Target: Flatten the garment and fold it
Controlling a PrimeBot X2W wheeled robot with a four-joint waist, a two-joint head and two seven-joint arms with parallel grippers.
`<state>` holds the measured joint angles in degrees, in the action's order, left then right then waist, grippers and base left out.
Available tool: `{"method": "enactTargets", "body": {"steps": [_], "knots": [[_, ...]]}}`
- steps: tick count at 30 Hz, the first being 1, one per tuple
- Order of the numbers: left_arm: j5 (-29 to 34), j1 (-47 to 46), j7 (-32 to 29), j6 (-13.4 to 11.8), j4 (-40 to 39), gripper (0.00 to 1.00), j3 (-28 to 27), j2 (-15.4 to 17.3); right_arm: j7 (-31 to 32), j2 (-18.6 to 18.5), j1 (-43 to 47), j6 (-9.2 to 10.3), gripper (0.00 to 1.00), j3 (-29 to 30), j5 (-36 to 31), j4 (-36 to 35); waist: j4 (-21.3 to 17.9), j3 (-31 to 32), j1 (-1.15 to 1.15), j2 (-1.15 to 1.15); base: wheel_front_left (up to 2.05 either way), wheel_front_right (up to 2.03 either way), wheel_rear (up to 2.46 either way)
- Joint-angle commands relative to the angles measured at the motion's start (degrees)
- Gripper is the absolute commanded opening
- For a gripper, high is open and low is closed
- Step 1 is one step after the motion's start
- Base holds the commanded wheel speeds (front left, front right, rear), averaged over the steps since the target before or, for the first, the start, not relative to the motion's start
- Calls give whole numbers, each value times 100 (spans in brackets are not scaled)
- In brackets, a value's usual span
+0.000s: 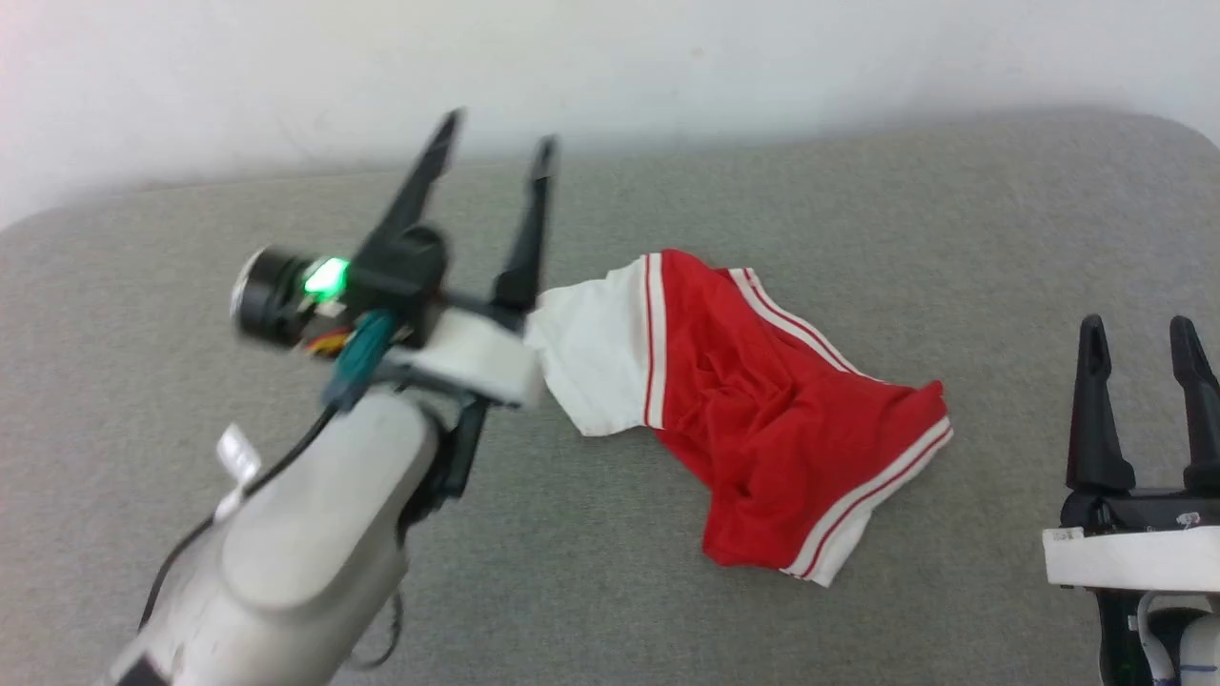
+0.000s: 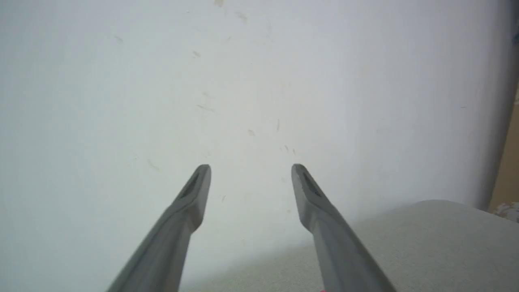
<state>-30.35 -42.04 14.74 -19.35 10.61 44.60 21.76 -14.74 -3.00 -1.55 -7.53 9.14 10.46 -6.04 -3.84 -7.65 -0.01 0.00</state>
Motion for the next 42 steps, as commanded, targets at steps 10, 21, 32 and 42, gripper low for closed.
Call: {"method": "enactTargets", "body": {"steps": [10,21,32,42], "knots": [[1213,2592,25,-445,-834,100,-2397,-218,-26,13,195,4,100,144,-96,108,470,387,1,0,0,0,0],[1848,3911,26,433,-1092,100,-3368,-779,-26,13,418,4,100,49,-99,284,552,508,1,0,0,0,0],[2399,4238,26,1067,-945,100,-3871,-1326,-26,13,562,4,100,-50,-195,478,673,551,1,0,0,0,0],[2645,4192,26,1380,-803,100,-4157,-1491,-26,13,536,4,100,-108,-333,499,623,559,1,0,0,0,0]]}}
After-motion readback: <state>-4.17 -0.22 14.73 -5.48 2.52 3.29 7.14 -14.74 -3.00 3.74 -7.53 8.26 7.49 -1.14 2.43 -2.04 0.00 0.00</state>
